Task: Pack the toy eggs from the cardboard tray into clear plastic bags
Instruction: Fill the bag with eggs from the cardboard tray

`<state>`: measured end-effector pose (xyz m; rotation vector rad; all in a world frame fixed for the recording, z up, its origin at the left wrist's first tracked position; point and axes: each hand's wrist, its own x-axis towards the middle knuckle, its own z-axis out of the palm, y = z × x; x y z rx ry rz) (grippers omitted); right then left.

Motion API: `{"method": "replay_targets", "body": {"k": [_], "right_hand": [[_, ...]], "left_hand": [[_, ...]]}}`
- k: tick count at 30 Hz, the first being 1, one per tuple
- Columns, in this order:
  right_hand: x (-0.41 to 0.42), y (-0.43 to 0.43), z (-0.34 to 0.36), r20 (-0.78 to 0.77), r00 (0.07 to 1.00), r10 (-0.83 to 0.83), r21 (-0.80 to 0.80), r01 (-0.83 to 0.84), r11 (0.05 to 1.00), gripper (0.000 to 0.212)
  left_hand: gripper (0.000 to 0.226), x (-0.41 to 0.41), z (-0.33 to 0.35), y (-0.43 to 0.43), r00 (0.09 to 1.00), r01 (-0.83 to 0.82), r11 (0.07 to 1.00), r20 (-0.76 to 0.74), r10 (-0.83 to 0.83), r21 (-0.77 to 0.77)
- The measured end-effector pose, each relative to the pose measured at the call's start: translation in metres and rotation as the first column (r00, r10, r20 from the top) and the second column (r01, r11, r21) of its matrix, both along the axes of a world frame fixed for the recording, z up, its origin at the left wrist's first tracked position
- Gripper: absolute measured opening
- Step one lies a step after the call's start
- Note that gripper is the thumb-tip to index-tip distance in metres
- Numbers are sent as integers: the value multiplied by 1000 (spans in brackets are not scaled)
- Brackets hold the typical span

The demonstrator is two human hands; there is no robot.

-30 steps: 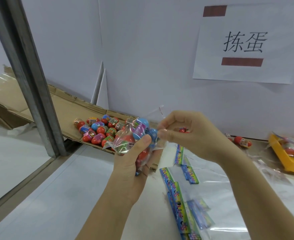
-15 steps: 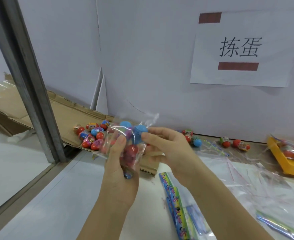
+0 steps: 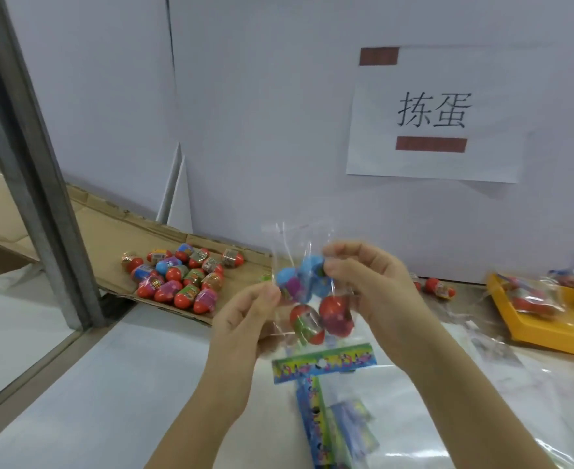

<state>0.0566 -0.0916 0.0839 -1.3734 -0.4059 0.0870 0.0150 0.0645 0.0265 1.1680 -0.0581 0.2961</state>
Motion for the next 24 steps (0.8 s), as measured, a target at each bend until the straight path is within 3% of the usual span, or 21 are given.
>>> {"method": "replay_targets", "body": {"k": [5, 10, 15, 19, 24], "right_hand": [[-20, -43, -22, -26, 998, -66, -122, 62, 991, 17], [-44, -73, -48, -141, 985, -101, -105, 87, 991, 10], [-54, -93, -59, -237, 950, -202, -2, 208, 978, 6], [-56, -96, -70, -281, 916, -286, 19, 304, 953, 7], [-50, -96, -69, -274, 910, -312, 22, 330, 944, 6]], "left_hand": [[30, -9, -4, -26, 996, -53, 997, -70, 57, 57], [39, -15, -8, -52, 974, 5, 989, -225, 29, 148], [5, -12, -12, -75, 935, 80, 982, -353, -16, 168], [16, -14, -23, -89, 940, 16, 1000, -341, -10, 16], [18, -8, -25, -90, 962, -22, 1000, -273, 27, 21]]}}
